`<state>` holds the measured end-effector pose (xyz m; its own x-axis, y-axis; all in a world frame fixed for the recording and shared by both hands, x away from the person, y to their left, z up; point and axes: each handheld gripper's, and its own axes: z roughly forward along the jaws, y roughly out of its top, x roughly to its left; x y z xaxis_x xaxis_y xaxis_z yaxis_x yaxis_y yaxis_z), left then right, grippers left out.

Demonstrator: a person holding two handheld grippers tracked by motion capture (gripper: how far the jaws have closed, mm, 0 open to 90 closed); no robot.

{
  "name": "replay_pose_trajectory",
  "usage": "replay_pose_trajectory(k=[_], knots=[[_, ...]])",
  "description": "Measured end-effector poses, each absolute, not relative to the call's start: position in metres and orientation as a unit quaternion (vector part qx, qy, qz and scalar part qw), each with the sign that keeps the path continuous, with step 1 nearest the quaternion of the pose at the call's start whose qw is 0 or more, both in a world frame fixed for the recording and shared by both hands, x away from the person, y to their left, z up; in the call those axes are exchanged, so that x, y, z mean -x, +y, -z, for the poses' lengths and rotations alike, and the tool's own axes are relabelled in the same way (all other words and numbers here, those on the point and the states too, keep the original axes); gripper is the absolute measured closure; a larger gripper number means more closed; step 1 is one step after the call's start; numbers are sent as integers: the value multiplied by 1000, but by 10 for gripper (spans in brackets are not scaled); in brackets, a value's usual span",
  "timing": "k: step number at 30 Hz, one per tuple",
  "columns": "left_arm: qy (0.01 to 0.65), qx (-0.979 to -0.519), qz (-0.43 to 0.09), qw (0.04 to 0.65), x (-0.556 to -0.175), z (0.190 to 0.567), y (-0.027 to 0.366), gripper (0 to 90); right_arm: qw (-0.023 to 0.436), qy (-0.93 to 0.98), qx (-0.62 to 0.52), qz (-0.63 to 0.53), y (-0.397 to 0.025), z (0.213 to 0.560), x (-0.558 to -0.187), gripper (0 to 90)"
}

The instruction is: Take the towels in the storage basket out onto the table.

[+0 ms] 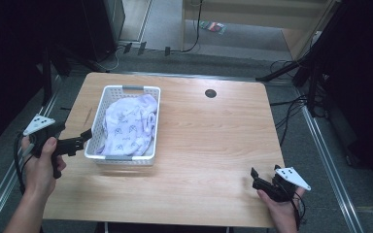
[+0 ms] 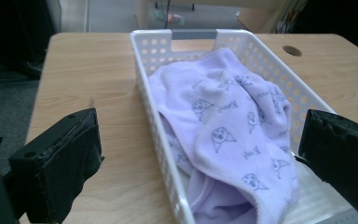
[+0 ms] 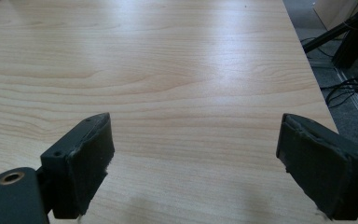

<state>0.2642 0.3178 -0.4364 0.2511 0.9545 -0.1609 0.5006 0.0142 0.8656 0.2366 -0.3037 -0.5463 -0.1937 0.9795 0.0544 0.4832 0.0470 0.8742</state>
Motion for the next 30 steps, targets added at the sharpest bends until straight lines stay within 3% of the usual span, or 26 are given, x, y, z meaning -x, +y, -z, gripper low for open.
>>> replay_pose_trajectory(k=[15, 30], knots=[[541, -711, -221, 393, -313, 431, 271, 0, 304, 656, -557, -408, -304, 546, -237, 110], [543, -744, -184, 343, -347, 438, 255, 0, 304, 657, -556, -408, -303, 546, -236, 112]])
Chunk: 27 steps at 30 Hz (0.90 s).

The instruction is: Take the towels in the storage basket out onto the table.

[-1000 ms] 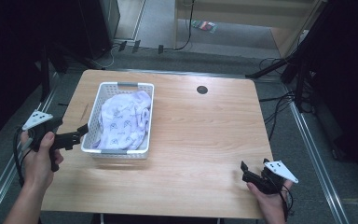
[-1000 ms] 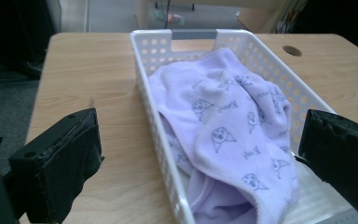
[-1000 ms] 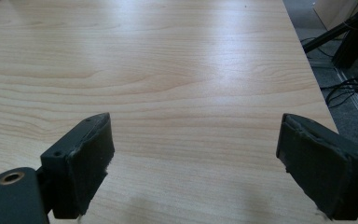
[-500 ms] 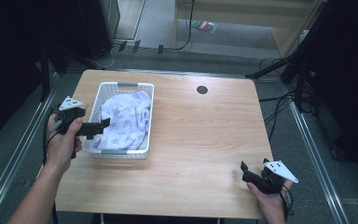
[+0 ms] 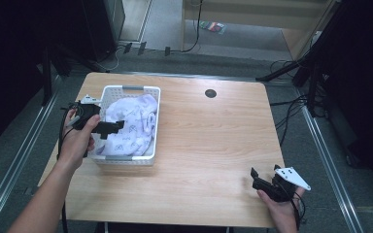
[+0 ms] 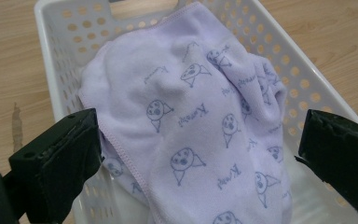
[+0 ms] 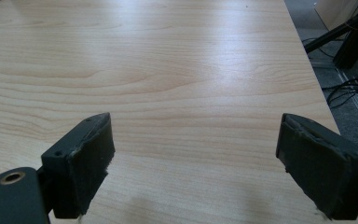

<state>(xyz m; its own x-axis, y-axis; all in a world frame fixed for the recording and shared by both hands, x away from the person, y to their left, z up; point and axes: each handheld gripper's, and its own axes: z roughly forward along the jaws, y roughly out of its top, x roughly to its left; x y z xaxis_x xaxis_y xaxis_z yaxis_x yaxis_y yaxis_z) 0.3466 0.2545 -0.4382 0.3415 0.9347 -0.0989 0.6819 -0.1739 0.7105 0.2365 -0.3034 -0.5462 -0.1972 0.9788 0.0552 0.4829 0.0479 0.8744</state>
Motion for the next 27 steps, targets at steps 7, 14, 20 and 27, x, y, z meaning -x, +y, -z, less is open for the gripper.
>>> replay_pose_trajectory(k=[7, 14, 20, 27], knots=[[551, -757, -165, 311, -364, 445, 245, 0, 303, 658, -556, -408, -303, 546, -237, 113], [547, -771, -160, 285, -378, 454, 230, 0, 303, 658, -556, -408, -303, 546, -237, 116], [546, -781, -152, 264, -390, 459, 221, 0, 302, 659, -556, -407, -303, 546, -237, 116], [549, -793, -126, 234, -406, 473, 213, 0, 303, 659, -556, -407, -303, 546, -237, 116]])
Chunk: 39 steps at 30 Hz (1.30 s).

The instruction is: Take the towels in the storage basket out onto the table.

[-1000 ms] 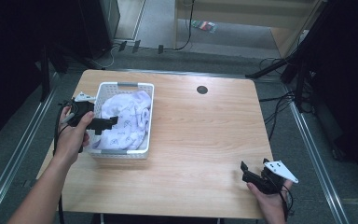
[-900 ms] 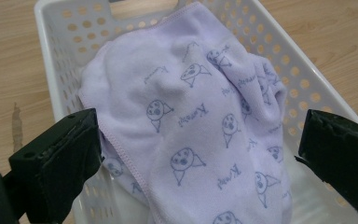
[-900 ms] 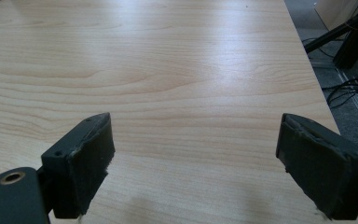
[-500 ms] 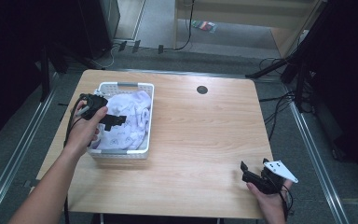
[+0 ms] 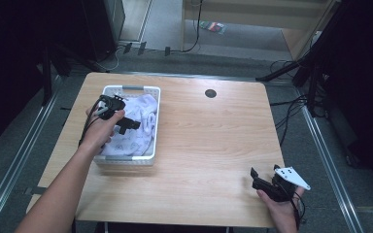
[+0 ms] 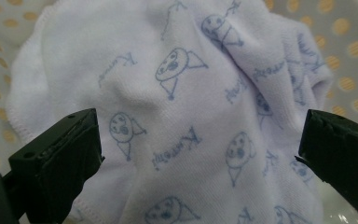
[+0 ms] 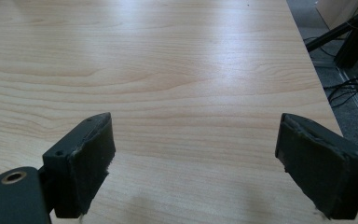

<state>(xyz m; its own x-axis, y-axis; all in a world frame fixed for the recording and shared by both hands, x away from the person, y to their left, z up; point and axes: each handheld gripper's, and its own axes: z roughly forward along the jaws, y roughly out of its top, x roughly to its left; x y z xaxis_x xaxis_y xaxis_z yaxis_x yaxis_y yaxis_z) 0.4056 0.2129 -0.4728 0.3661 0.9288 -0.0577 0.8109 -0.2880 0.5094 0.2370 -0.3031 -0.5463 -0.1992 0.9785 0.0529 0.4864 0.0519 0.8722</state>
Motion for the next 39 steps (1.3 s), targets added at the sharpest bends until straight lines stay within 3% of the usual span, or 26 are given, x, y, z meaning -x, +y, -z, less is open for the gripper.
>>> replay_pose_trajectory(k=[8, 18, 25, 28, 33, 39], knots=[[559, -799, -92, 200, -417, 495, 208, 0, 302, 659, -555, -407, -303, 546, -237, 116], [548, -814, -136, 133, -417, 517, 192, 0, 303, 659, -555, -406, -303, 546, -237, 118], [547, -815, -136, 135, -416, 519, 194, 6, 304, 660, -555, -405, -303, 546, -237, 119], [554, -809, -144, 131, -415, 514, 196, 105, 304, 659, -556, -405, -303, 546, -237, 119], [551, -806, -172, 133, -411, 510, 199, 431, 304, 661, -555, -404, -303, 546, -237, 121], [544, -810, -181, 124, -409, 508, 199, 577, 302, 660, -557, -404, -302, 546, -237, 121]])
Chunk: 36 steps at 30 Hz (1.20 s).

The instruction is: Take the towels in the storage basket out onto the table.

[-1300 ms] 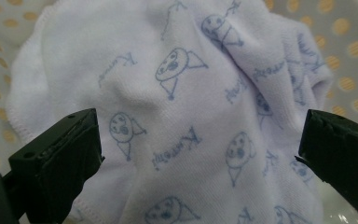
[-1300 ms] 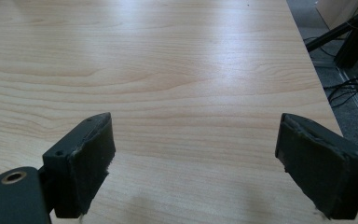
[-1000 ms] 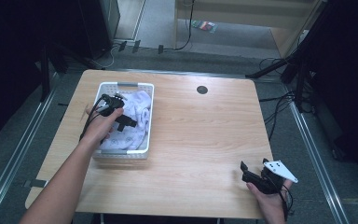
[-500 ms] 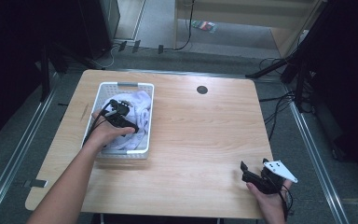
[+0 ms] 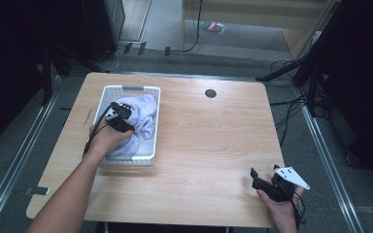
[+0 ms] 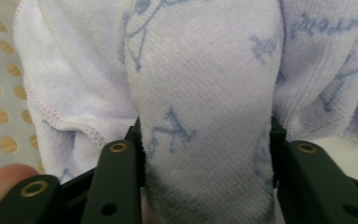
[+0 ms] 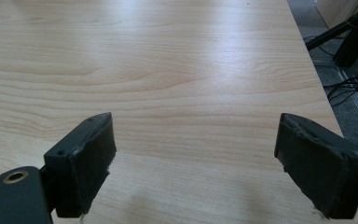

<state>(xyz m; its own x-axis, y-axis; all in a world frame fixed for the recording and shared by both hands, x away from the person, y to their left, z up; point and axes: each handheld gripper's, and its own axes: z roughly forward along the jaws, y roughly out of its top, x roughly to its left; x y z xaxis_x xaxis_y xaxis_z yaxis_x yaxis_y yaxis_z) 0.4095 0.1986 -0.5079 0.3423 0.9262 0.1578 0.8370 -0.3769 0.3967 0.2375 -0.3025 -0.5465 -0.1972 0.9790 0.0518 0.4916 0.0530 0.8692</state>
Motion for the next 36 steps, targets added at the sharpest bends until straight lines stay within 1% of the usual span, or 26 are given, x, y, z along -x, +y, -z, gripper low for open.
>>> replay_pose_trajectory(k=[4, 7, 10, 20, 36], knots=[[546, -809, -176, 129, -410, 506, 201, 619, 301, 660, -558, -403, -303, 547, -238, 121], [547, -809, -165, 136, -411, 501, 206, 623, 301, 660, -558, -403, -303, 547, -238, 122], [549, -806, -168, 144, -410, 493, 208, 624, 300, 660, -558, -404, -303, 547, -238, 121], [544, -801, -179, 176, -402, 452, 213, 625, 301, 661, -557, -403, -303, 546, -238, 122], [527, -801, -206, 195, -393, 393, 211, 622, 299, 662, -558, -401, -303, 547, -239, 121]])
